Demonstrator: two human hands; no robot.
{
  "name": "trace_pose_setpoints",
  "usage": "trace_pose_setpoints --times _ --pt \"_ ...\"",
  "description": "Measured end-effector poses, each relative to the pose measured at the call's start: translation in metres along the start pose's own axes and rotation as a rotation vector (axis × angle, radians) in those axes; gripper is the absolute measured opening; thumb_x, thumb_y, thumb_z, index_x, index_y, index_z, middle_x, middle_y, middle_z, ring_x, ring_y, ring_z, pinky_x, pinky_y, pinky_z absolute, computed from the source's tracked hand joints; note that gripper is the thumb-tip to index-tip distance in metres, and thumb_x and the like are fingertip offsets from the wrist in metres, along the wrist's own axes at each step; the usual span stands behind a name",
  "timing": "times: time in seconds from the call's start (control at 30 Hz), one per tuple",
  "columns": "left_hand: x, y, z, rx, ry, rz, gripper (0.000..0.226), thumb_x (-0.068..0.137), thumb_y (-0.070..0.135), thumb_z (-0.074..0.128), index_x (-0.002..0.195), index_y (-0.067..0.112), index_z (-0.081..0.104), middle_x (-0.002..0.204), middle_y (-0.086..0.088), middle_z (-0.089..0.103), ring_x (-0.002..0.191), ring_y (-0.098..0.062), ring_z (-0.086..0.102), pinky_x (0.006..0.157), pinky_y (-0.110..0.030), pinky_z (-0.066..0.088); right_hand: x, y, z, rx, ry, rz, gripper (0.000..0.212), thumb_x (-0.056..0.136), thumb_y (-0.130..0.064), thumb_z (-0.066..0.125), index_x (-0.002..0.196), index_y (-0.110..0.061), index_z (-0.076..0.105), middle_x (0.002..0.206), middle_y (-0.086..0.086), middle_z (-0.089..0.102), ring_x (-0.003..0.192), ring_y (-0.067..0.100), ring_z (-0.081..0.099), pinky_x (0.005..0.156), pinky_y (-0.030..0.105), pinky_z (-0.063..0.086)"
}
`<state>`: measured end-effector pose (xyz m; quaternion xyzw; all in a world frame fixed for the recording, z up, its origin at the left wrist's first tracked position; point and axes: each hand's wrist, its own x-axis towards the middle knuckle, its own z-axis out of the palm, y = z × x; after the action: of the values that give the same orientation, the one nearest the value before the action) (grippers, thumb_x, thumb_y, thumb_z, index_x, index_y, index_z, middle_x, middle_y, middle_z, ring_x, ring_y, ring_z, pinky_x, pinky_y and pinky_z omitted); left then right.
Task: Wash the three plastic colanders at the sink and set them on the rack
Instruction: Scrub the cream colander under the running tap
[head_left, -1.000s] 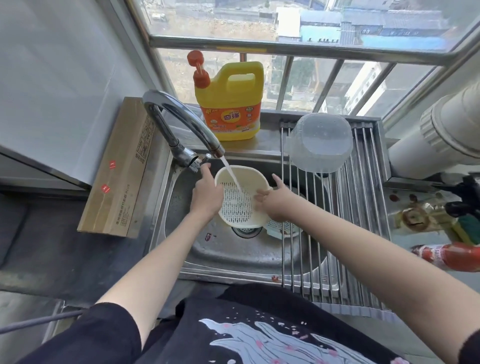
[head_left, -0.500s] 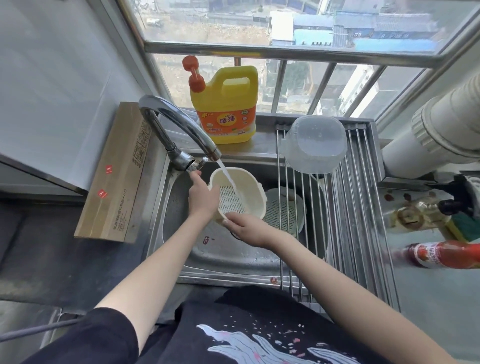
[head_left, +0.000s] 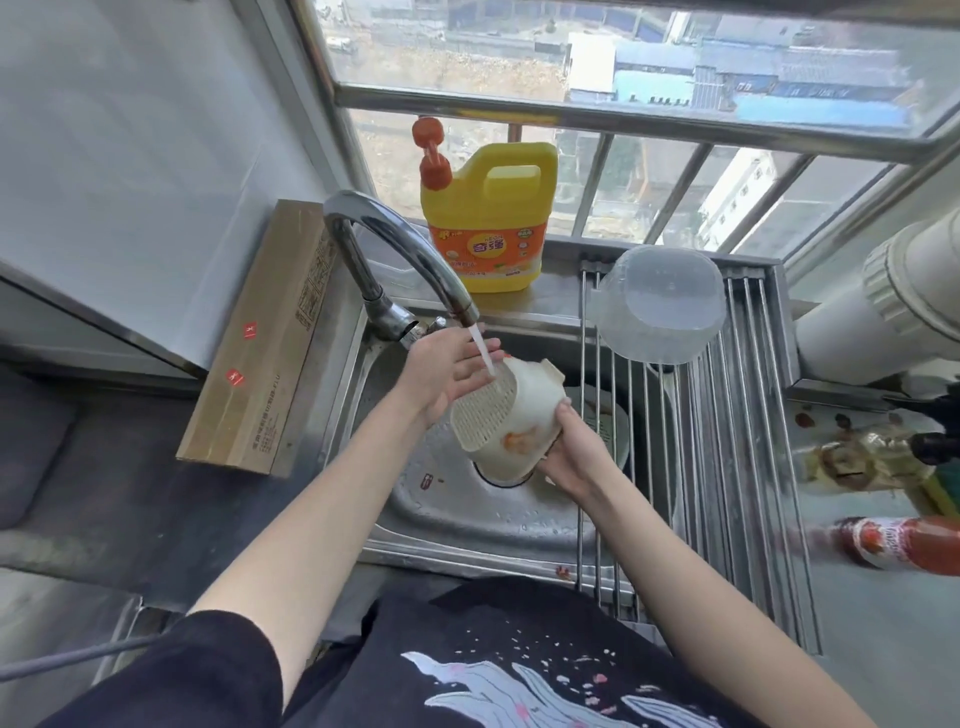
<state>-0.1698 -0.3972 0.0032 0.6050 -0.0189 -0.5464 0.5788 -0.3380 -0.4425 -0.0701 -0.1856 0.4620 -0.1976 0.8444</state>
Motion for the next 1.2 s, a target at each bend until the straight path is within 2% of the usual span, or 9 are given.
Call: trace_pose_setpoints --times 0.1,0.23,0.3,0.4,0.53,0.77,0.9,1.03,1.2 --pt "-0.001 0.004 0.022 0.127 -0.137 -0.055 0.024 0.096 0.020 0.053 0.104 -0.001 0.062 0.085 -0.010 0.068 0.070 -0.013 0.069 0.062 -0.024 0.059 0.000 0.001 -0.005 0.018 0.032 0.009 0.044 0.105 -0.031 0.023 0.140 -0.012 0.039 0.130 0.020 0.056 0.117 0.033 0.055 0.087 0.046 0.050" --pt "0.005 -0.004 0.031 0.447 0.029 0.034 0.031 0.088 0.031 0.065 0.067 0.008 0.063 0.049 0.001 0.050 0.033 -0.005 0.039 0.033 -0.013 0.030 0.001 0.001 -0.007 -0.020 0.004 -0.008 0.042 0.105 -0.030 0.025 0.138 -0.012 0.043 0.122 0.016 0.061 0.114 0.031 0.057 0.094 0.048 0.047" --pt "0.010 -0.006 0.030 0.547 0.145 0.103 0.039 0.085 0.039 0.067 0.061 0.009 0.060 0.046 0.000 0.053 0.040 -0.013 0.044 0.039 -0.018 0.036 0.000 0.000 -0.006 -0.015 -0.013 -0.002 0.040 0.105 -0.030 0.025 0.136 -0.014 0.045 0.121 0.014 0.062 0.114 0.030 0.058 0.094 0.049 0.047" --pt "0.012 -0.004 0.027 0.961 0.283 0.218 0.061 0.090 0.059 0.044 0.081 0.004 0.066 0.084 -0.013 0.069 0.080 -0.030 0.063 0.071 -0.033 0.046 -0.003 -0.001 -0.007 -0.003 -0.059 0.022 0.039 0.105 -0.031 0.026 0.134 -0.018 0.047 0.119 0.011 0.064 0.108 0.028 0.061 0.082 0.045 0.053" --pt "0.018 -0.003 0.018 1.301 0.333 0.187 0.059 0.099 0.048 0.023 0.109 0.005 0.062 0.118 -0.017 0.062 0.112 -0.035 0.056 0.089 -0.037 0.042 -0.004 -0.004 0.004 -0.026 -0.034 0.075 0.039 0.104 -0.034 0.027 0.131 -0.018 0.050 0.114 0.011 0.065 0.099 0.026 0.064 0.069 0.043 0.055" --pt "0.027 -0.039 -0.041 0.711 0.231 -0.178 0.070 0.096 0.056 0.025 0.141 0.004 0.036 0.142 -0.016 0.042 0.130 -0.032 0.041 0.107 -0.041 0.034 0.005 -0.022 0.040 -0.143 0.093 0.129 0.033 0.099 -0.032 0.048 0.087 -0.004 0.061 0.075 0.011 0.070 0.070 0.022 0.068 0.067 0.038 0.056" --pt "0.011 -0.051 -0.053 0.395 0.048 -0.332 0.076 0.086 0.074 0.026 0.134 0.019 0.045 0.134 -0.010 0.051 0.119 -0.030 0.050 0.097 -0.051 0.042 0.013 -0.021 0.060 -0.171 0.097 0.165 0.042 0.096 -0.040 0.051 0.099 0.001 0.061 0.097 0.019 0.065 0.093 0.032 0.064 0.087 0.046 0.052" --pt "0.005 -0.053 -0.053 0.222 -0.121 -0.338 0.114 0.046 0.095 0.046 0.137 0.026 0.044 0.124 -0.013 0.059 0.090 -0.028 0.061 0.064 -0.038 0.053 0.022 -0.023 0.069 -0.126 0.135 0.165 0.057 0.092 -0.045 0.054 0.121 0.005 0.056 0.120 0.021 0.062 0.103 0.032 0.063 0.094 0.045 0.051" --pt "0.001 -0.066 -0.069 0.139 -0.290 -0.242 0.131 0.039 0.076 0.077 0.148 0.028 0.024 0.148 -0.007 0.039 0.113 -0.022 0.058 0.079 -0.033 0.054 0.036 -0.045 0.071 -0.174 0.163 0.174 0.059 0.096 -0.046 0.046 0.121 0.006 0.055 0.112 0.021 0.066 0.095 0.034 0.066 0.080 0.047 0.055"
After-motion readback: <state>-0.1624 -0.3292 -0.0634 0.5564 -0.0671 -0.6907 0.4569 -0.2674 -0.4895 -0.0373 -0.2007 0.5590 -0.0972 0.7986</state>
